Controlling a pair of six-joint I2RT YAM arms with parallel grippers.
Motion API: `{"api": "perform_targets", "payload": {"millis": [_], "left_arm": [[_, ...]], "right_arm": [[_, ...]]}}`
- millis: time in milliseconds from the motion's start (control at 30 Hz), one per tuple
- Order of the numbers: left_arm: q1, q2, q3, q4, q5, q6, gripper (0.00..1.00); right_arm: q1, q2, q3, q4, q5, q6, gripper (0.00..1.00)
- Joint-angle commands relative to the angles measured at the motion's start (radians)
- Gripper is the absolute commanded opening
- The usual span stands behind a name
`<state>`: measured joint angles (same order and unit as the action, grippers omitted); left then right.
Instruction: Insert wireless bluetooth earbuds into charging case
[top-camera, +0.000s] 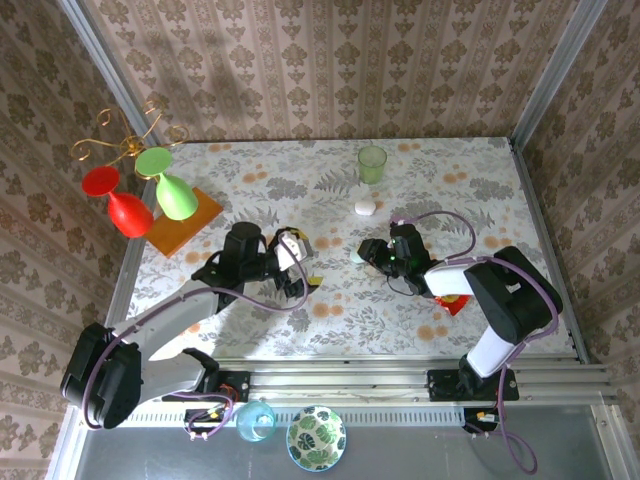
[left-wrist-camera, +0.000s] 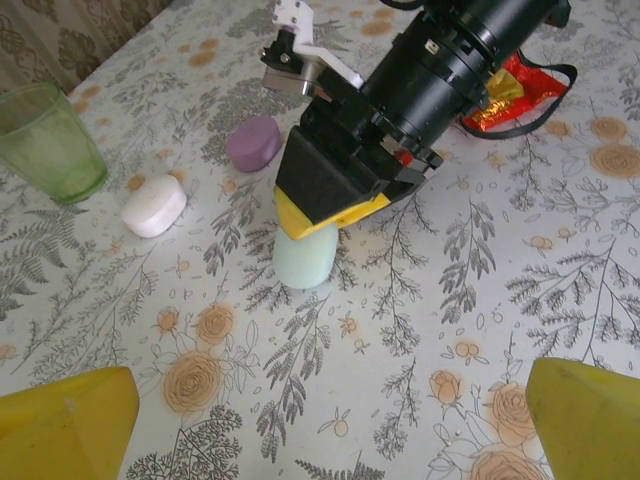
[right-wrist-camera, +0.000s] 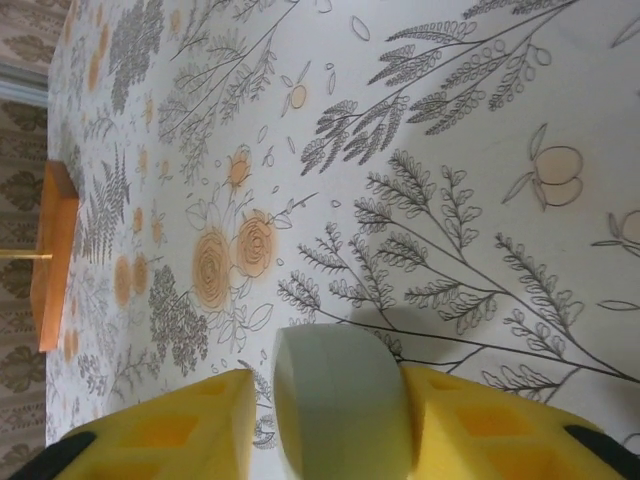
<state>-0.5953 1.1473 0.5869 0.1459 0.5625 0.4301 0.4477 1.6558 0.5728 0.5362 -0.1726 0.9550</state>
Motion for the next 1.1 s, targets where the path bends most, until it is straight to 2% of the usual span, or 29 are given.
{"api": "perform_targets", "payload": {"millis": [0, 267, 400, 500, 600, 733, 833, 933, 1067], "left_arm": [[0.031, -0.035, -0.029, 0.076, -0.053, -0.103, 1.0], [0.184, -0.123, -0.173, 0.288, -0.296, -0.272, 1.0], [0.222, -0.184, -0.236, 0.325, -0.508, -0.284, 1.0], [0.246, -0.221, -0.286, 0.348, -0.647, -0.285, 1.0], [0.264, -0.25, -0.318, 0.369, -0.724, -0.277, 1.0], [0.325, -0.22, -0.332, 0.369, -0.745, -0.266, 1.0], [0.386, -0.132, -0.372, 0.501, -0.73, -0.275, 1.0], [0.455, -0.012, -0.378, 0.604, -0.662, -0.301, 1.0], [0.488, 0.096, -0.346, 0.702, -0.631, -0.315, 1.0]], "right_arm": [[-0.001, -0.062, -0.002, -0.074, 0.1, -0.076, 0.53], [-0.006, -0.289, 0.08, -0.351, 0.252, -0.406, 0.93], [-0.033, -0.377, 0.122, -0.437, 0.367, -0.587, 1.0], [-0.09, -0.416, 0.144, -0.473, 0.444, -0.68, 1.0], [-0.157, -0.442, 0.118, -0.418, 0.519, -0.787, 1.0], [-0.25, -0.432, 0.056, -0.301, 0.553, -0.873, 1.0], [-0.317, -0.379, -0.025, -0.11, 0.518, -0.925, 1.0], [-0.364, -0.306, -0.091, 0.055, 0.465, -0.918, 1.0], [-0.402, -0.193, -0.144, 0.232, 0.376, -0.901, 1.0]]}}
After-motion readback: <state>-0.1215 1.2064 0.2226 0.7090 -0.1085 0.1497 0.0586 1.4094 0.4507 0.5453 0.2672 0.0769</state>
